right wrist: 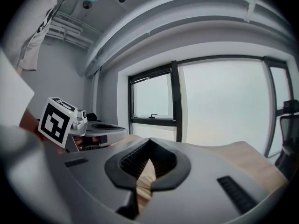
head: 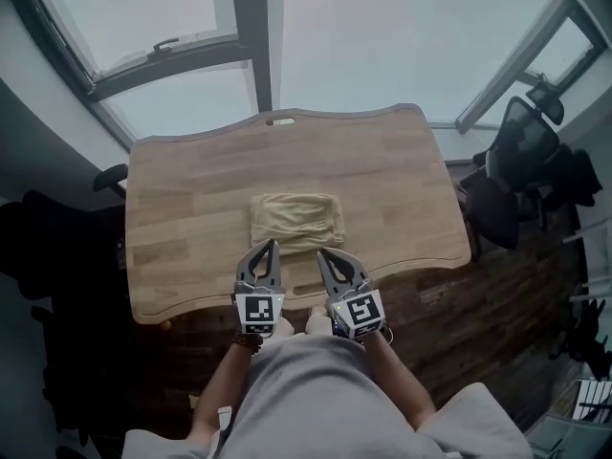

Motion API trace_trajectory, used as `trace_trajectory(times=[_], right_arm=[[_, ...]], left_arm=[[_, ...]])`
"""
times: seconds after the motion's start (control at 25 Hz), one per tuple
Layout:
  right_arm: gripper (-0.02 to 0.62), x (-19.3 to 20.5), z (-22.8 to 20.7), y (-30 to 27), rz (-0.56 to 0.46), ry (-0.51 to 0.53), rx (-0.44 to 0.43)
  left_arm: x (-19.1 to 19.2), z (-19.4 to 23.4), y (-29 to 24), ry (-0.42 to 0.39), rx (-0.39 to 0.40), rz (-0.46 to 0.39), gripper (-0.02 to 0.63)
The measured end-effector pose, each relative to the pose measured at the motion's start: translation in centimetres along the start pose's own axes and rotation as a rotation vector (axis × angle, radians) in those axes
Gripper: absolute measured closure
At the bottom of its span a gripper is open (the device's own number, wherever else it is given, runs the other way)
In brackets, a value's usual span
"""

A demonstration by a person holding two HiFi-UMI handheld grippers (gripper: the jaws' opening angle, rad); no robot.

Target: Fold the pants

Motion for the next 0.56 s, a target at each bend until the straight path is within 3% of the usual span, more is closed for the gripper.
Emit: trace_trajectory(times=[0.56], right_arm=[[0.594, 0.5, 5.3, -1.4, 0.026, -0.001, 0.091]], left_arm=[[1.4, 3.7, 2.5, 0.018, 0.143, -0.015, 0.604]])
Point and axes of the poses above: the fingertips, and each gripper's own axes: y backward along the fingers, z to its left, x out of its underside, the point moved 7 cm from there along y, backward along the fingers, and after that the axes turned 8 degrees about x, right-handed, at the moved point
